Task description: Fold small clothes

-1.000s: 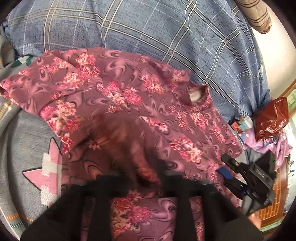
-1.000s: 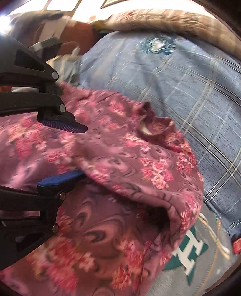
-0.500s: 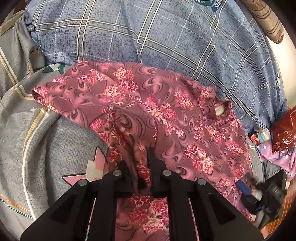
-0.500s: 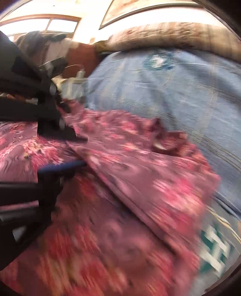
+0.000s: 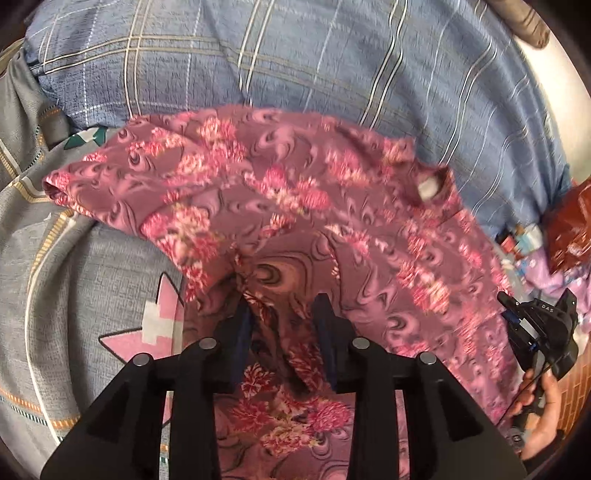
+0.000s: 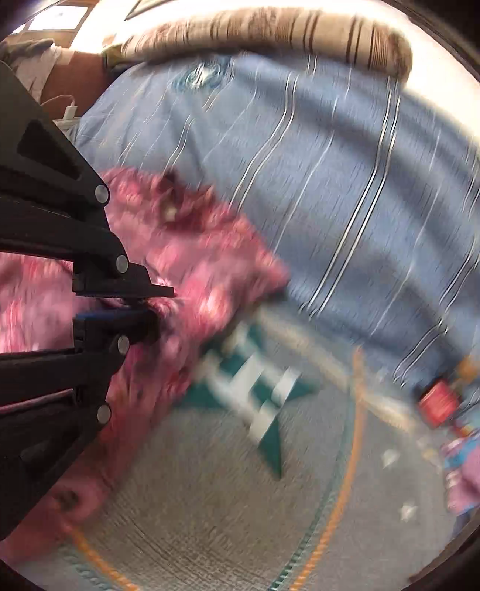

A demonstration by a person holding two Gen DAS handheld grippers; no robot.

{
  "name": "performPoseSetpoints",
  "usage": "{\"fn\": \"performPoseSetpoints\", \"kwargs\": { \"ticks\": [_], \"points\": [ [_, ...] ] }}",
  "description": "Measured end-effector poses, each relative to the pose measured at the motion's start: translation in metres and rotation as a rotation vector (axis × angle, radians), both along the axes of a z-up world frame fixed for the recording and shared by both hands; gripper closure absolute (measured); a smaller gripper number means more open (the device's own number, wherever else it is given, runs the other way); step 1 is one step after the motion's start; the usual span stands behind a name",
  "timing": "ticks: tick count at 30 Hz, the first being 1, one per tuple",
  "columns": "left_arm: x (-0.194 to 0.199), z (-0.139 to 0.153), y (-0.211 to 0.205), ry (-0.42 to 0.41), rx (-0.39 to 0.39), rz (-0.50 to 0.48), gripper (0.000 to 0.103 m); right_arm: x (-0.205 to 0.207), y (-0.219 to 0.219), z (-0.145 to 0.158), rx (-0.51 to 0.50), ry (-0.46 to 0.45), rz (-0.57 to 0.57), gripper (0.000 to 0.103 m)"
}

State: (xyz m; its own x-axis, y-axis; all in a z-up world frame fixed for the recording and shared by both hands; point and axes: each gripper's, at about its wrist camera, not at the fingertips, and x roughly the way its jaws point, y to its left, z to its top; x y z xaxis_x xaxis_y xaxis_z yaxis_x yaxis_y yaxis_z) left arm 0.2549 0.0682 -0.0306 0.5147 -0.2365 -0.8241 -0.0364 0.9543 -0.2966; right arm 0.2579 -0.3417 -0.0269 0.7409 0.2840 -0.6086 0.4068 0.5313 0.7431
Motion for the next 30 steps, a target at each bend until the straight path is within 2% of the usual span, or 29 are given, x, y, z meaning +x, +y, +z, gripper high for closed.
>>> {"fn": "performPoseSetpoints", "kwargs": {
  "ticks": [2, 4, 7, 9, 10, 12, 14, 16, 17, 18, 19, 21, 23, 26, 28, 30],
  "points": [
    [-0.002, 0.003, 0.007, 0.006, -0.046, 0.005, 0.073, -0.011, -0.002, 0.001, 0.043, -0.008, -0.019, 0.094],
    [-0.007, 0.012, 0.018, -0.020, -0.087, 0.037, 0.073, -0.023, 0.000, 0.010, 0.037, -0.028, -0.021, 0.094],
    [-0.016, 0.027, 0.029, -0.089, -0.143, 0.074, 0.072, -0.049, 0.006, 0.041, -0.051, -0.118, 0.001, 0.094],
    [-0.020, 0.035, 0.028, -0.150, -0.167, 0.072, 0.061, -0.048, 0.016, 0.058, -0.106, -0.175, 0.042, 0.093],
    [-0.021, 0.037, 0.023, -0.164, -0.152, 0.063, 0.051, -0.042, 0.023, 0.066, -0.144, -0.194, 0.074, 0.089],
    [-0.018, 0.032, 0.010, -0.154, -0.102, 0.032, 0.049, -0.035, 0.025, 0.071, -0.188, -0.198, 0.122, 0.079],
    [-0.011, 0.018, -0.007, -0.089, -0.060, -0.022, 0.049, -0.021, 0.035, 0.064, -0.203, -0.170, 0.159, 0.076],
    [-0.003, 0.004, -0.018, -0.024, -0.030, -0.042, 0.049, -0.005, 0.040, 0.045, -0.232, -0.083, 0.171, 0.076],
    [-0.001, -0.003, -0.021, 0.001, -0.020, -0.050, 0.049, 0.004, 0.041, 0.032, -0.244, -0.012, 0.180, 0.076],
    [-0.001, -0.003, -0.022, -0.017, -0.003, -0.050, 0.049, 0.009, 0.041, 0.019, -0.238, 0.042, 0.189, 0.083],
    [-0.002, 0.000, -0.023, -0.024, 0.016, -0.054, 0.049, 0.007, 0.040, 0.019, -0.235, 0.013, 0.173, 0.083],
    [-0.002, 0.005, -0.021, -0.024, -0.010, -0.062, 0.049, 0.007, 0.045, 0.027, -0.271, 0.034, 0.176, 0.079],
    [-0.002, 0.015, -0.011, -0.046, -0.060, -0.054, 0.049, 0.009, 0.056, 0.038, -0.316, 0.037, 0.209, 0.076],
    [-0.004, 0.034, 0.022, -0.103, -0.104, 0.003, 0.047, 0.012, 0.081, 0.053, -0.337, -0.011, 0.280, 0.076],
    [-0.004, 0.043, 0.058, -0.127, -0.130, 0.094, 0.042, 0.018, 0.105, 0.065, -0.339, -0.047, 0.349, 0.076],
    [-0.001, 0.041, 0.091, -0.126, -0.158, 0.184, 0.042, 0.025, 0.134, 0.069, -0.324, -0.071, 0.426, 0.073]
  ]
}}
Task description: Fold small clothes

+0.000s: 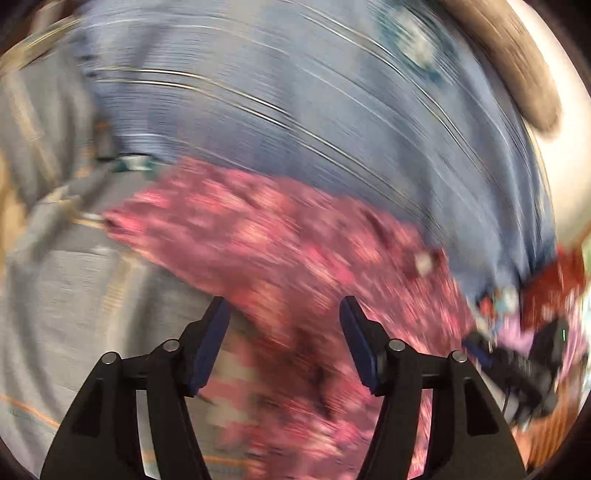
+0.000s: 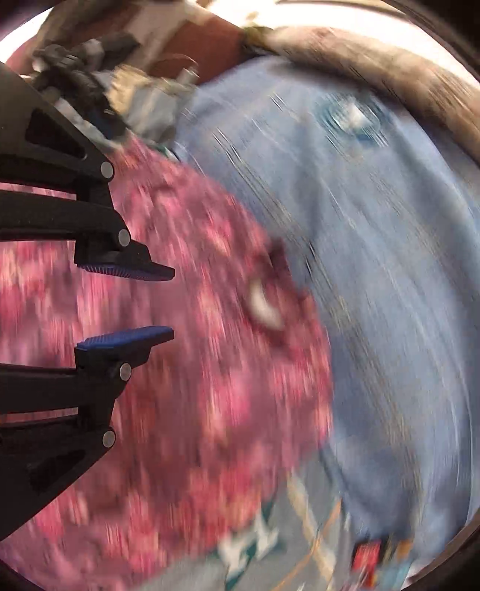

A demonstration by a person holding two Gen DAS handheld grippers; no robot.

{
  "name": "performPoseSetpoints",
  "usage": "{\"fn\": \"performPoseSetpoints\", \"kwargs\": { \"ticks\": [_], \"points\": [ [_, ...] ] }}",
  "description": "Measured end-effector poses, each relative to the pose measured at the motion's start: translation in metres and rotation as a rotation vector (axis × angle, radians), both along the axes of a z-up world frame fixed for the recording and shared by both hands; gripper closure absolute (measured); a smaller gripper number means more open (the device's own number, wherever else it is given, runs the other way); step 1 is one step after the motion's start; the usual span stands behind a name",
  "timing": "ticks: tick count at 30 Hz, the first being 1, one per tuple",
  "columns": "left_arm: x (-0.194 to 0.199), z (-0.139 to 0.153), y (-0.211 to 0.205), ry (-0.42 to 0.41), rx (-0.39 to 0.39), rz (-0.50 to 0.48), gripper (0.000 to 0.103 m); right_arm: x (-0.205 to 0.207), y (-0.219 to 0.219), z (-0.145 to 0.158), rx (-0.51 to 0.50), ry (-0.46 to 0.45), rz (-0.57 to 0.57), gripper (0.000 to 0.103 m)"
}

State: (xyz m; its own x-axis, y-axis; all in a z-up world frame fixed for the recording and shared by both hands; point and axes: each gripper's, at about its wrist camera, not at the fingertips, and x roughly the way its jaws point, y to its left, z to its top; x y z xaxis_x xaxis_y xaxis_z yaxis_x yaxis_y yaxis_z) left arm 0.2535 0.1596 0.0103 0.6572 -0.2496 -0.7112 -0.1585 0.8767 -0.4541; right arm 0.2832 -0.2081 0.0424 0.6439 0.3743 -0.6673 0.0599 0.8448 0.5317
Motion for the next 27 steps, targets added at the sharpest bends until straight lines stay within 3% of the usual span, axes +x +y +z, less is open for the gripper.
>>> {"fn": "performPoseSetpoints", "kwargs": {
  "ticks": [2, 5, 9, 11, 13, 18, 25, 27],
  "points": [
    [0.002, -0.010, 0.033, 0.038, -0.027, 0.082, 0.042, 0.012, 0.035, 0.004, 0.012, -0.003, 0.091, 0.072],
    [0.005, -0.024, 0.059, 0.076, -0.087, 0.125, 0.042, 0.032, 0.087, 0.008, 0.041, 0.009, 0.216, 0.070],
    [0.013, -0.037, 0.063, 0.102, -0.219, 0.099, 0.041, 0.062, 0.151, -0.004, 0.051, 0.070, 0.334, 0.066],
    [0.019, -0.044, 0.061, 0.109, -0.289, 0.079, 0.035, 0.071, 0.172, -0.014, 0.051, 0.107, 0.347, 0.066],
    [0.022, -0.049, 0.065, 0.119, -0.330, 0.082, 0.034, 0.078, 0.184, -0.027, 0.084, 0.153, 0.362, 0.065],
    [0.020, -0.050, 0.071, 0.117, -0.347, 0.104, 0.034, 0.085, 0.197, -0.058, 0.120, 0.289, 0.350, 0.065],
    [0.016, -0.050, 0.082, 0.100, -0.374, 0.136, 0.034, 0.067, 0.200, -0.067, 0.403, 0.428, 0.379, 0.056],
    [0.015, -0.050, 0.084, 0.097, -0.376, 0.141, 0.034, 0.064, 0.206, -0.071, 0.398, 0.438, 0.361, 0.056]
  ]
}}
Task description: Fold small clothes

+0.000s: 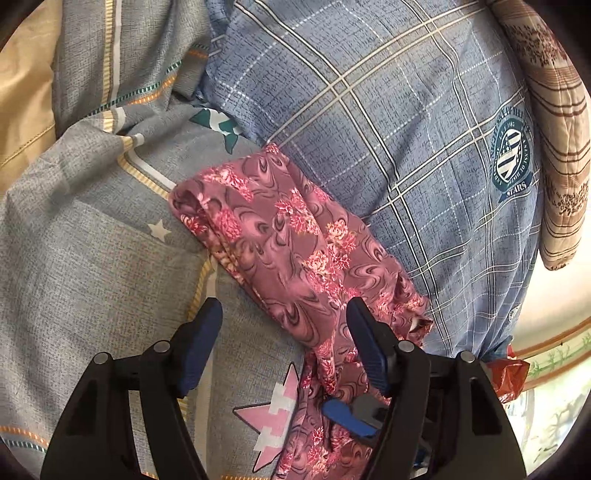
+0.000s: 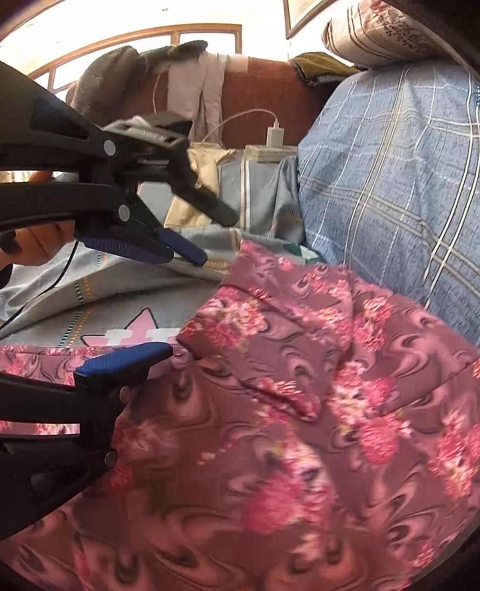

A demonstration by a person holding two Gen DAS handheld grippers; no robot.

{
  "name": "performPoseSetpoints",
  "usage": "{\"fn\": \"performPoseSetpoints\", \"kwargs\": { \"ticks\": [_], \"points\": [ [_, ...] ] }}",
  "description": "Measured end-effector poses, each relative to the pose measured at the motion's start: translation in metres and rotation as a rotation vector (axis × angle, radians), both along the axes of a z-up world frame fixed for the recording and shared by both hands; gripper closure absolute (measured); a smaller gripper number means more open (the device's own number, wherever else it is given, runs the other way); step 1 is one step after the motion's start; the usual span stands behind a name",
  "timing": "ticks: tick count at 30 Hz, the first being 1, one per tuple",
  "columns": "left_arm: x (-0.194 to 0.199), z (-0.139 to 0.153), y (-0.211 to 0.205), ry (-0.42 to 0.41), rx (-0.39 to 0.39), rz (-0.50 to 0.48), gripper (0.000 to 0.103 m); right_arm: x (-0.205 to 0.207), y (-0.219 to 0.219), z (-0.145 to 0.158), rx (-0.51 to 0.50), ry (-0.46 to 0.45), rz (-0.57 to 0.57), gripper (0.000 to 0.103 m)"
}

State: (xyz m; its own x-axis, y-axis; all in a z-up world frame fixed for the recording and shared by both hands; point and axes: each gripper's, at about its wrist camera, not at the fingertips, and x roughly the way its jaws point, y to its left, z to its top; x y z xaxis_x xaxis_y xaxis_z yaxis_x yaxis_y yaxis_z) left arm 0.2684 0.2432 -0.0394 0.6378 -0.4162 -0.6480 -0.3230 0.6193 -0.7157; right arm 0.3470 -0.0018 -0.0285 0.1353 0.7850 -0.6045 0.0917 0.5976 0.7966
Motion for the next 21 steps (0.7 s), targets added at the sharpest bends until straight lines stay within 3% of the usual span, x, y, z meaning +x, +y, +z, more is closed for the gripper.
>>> {"fn": "performPoseSetpoints", "kwargs": {
  "ticks": [2, 6, 8, 13, 14, 15, 16, 21],
  "points": [
    [-0.001, 0.001, 0.000, 0.000, 0.002, -0.002, 0.034, 0.000, 0.001, -0.007, 0.017, 0.024, -0.056, 0.056],
    [-0.001, 0.003, 0.001, -0.011, 0.011, 0.001, 0.034, -0.006, -0.020, -0.022, 0.151, 0.068, -0.321, 0.059],
    [0.000, 0.002, 0.000, -0.006, 0.010, -0.003, 0.034, -0.007, -0.021, -0.024, 0.164, 0.081, -0.366, 0.059],
    [0.000, 0.003, -0.003, -0.006, 0.024, -0.007, 0.034, -0.006, -0.011, -0.025, 0.132, 0.099, -0.421, 0.067],
    [0.000, 0.004, -0.003, -0.009, 0.024, -0.008, 0.034, -0.005, -0.013, -0.025, 0.123, 0.087, -0.419, 0.072],
    [0.000, 0.004, -0.003, -0.009, 0.023, -0.009, 0.034, -0.005, -0.012, -0.024, 0.119, 0.065, -0.407, 0.094],
    [0.000, 0.003, -0.002, -0.009, 0.018, -0.009, 0.034, -0.003, -0.009, -0.023, 0.118, 0.037, -0.383, 0.099],
    [0.006, -0.002, -0.006, 0.006, -0.065, -0.032, 0.034, -0.003, -0.017, 0.000, 0.057, -0.135, -0.311, 0.099]
  ]
}}
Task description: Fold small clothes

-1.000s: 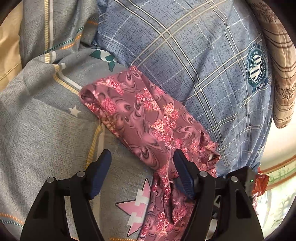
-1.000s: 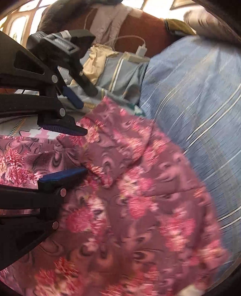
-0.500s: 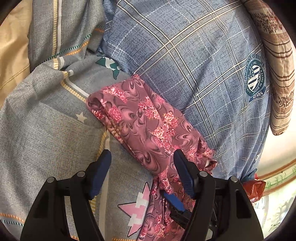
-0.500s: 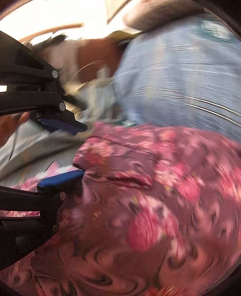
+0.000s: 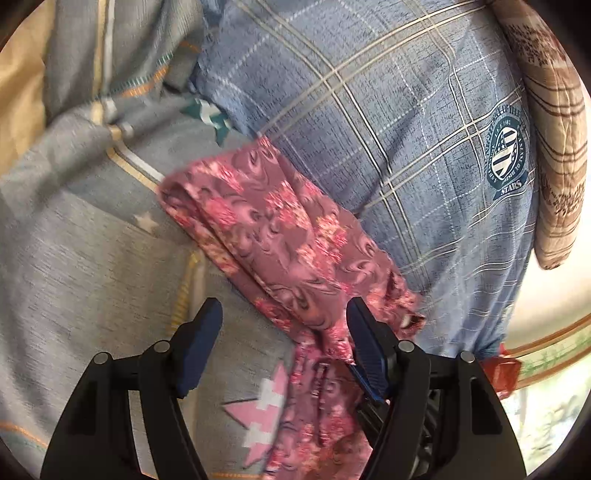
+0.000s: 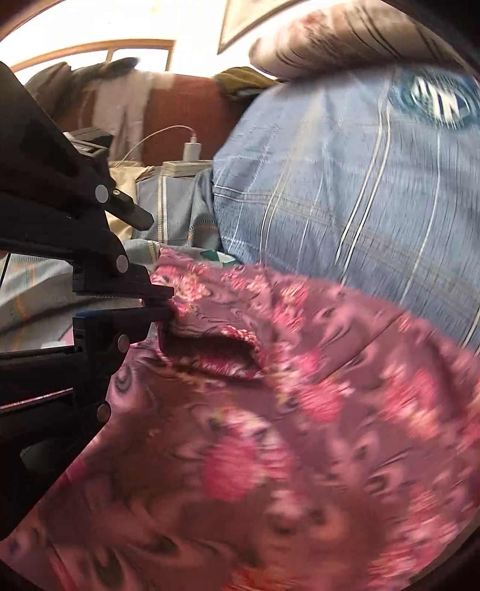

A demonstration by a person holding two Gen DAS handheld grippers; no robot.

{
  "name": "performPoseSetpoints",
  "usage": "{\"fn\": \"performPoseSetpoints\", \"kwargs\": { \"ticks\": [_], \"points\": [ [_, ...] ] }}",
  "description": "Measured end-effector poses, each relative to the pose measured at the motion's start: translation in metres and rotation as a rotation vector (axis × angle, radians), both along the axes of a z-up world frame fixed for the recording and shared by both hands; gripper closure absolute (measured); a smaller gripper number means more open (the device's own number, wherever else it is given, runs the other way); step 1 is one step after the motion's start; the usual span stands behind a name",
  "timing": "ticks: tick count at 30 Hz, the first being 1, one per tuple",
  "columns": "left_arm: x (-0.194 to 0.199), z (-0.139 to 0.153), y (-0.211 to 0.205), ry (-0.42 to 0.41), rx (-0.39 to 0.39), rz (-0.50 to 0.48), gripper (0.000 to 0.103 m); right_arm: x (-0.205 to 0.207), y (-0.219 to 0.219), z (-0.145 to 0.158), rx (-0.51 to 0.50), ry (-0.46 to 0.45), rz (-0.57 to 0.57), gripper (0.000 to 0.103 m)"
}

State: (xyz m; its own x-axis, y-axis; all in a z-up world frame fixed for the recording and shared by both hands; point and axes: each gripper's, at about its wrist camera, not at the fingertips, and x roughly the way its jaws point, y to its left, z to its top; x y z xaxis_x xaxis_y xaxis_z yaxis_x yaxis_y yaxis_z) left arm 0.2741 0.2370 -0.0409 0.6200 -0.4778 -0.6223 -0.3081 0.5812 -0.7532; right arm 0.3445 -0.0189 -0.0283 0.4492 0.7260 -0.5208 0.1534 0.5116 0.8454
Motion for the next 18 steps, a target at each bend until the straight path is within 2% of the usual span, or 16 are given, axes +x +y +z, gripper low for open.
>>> {"fn": "performPoseSetpoints", "kwargs": {
  "ticks": [2, 6, 10, 12, 13, 16, 18],
  "points": [
    [0.008, 0.000, -0.007, 0.005, -0.048, -0.023, 0.033, 0.002, -0.004, 0.006, -0.025, -0.018, 0.019, 0.099],
    [0.037, 0.004, -0.022, 0.039, -0.078, -0.069, 0.031, 0.006, -0.003, 0.017, -0.026, -0.048, 0.058, 0.099],
    [0.062, 0.004, -0.033, 0.060, -0.063, -0.102, 0.034, 0.007, 0.002, 0.023, -0.032, -0.078, 0.084, 0.099],
    [0.069, -0.004, -0.034, 0.097, -0.049, -0.103, 0.074, 0.009, 0.001, 0.022, -0.034, -0.077, 0.084, 0.099],
    [0.071, -0.010, -0.033, 0.117, -0.071, -0.112, 0.098, 0.011, -0.001, 0.020, -0.030, -0.074, 0.079, 0.099],
    [0.064, -0.013, -0.030, 0.120, -0.151, -0.083, 0.098, 0.012, -0.006, 0.021, -0.021, -0.079, 0.073, 0.099],
    [0.056, 0.000, -0.034, 0.089, -0.151, -0.082, 0.098, 0.010, -0.013, 0.028, -0.014, -0.101, 0.071, 0.099]
  ]
}}
